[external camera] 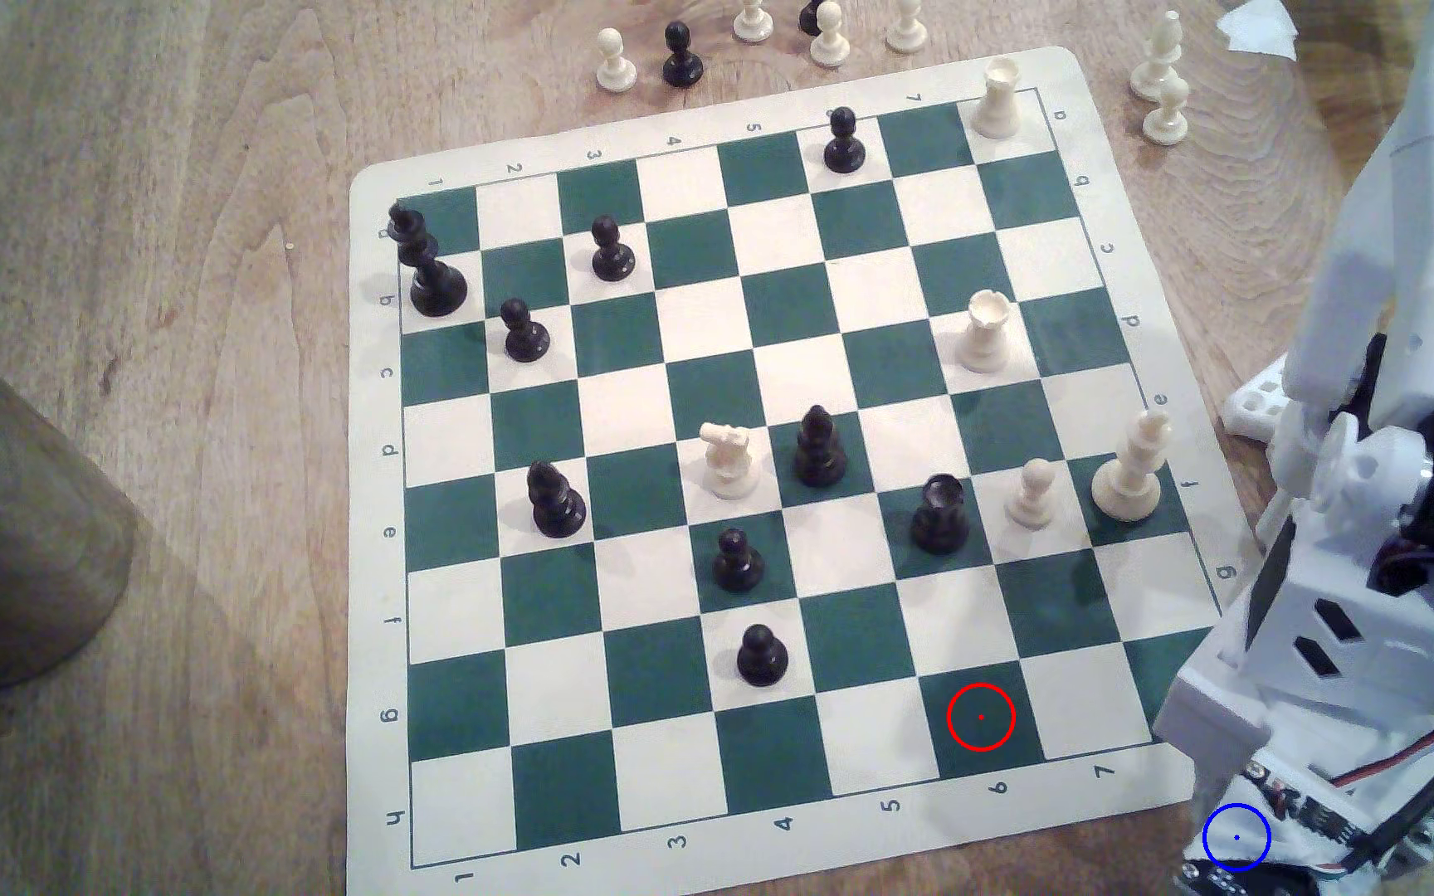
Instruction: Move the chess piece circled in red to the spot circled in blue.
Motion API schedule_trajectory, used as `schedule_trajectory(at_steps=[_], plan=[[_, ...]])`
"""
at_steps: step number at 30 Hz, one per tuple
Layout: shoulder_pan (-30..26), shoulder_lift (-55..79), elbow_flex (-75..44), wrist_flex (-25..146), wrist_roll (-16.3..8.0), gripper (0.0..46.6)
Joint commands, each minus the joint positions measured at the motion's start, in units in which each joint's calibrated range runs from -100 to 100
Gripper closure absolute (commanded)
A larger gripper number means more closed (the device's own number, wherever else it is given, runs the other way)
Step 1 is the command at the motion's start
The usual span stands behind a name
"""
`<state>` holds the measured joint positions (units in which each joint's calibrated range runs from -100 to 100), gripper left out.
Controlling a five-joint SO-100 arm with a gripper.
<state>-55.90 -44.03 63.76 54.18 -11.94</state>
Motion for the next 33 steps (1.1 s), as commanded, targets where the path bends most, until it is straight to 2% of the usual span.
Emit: schedule_trajectory(at_steps=[1, 25, 33], plan=[[-1.71, 0.91, 1.43, -2.26, -0.34, 46.4], [-2.18, 2.35, 6.32, -5.13, -0.29, 46.3], [-2.1, 2.18, 6.41, -5.13, -0.24, 40.9]])
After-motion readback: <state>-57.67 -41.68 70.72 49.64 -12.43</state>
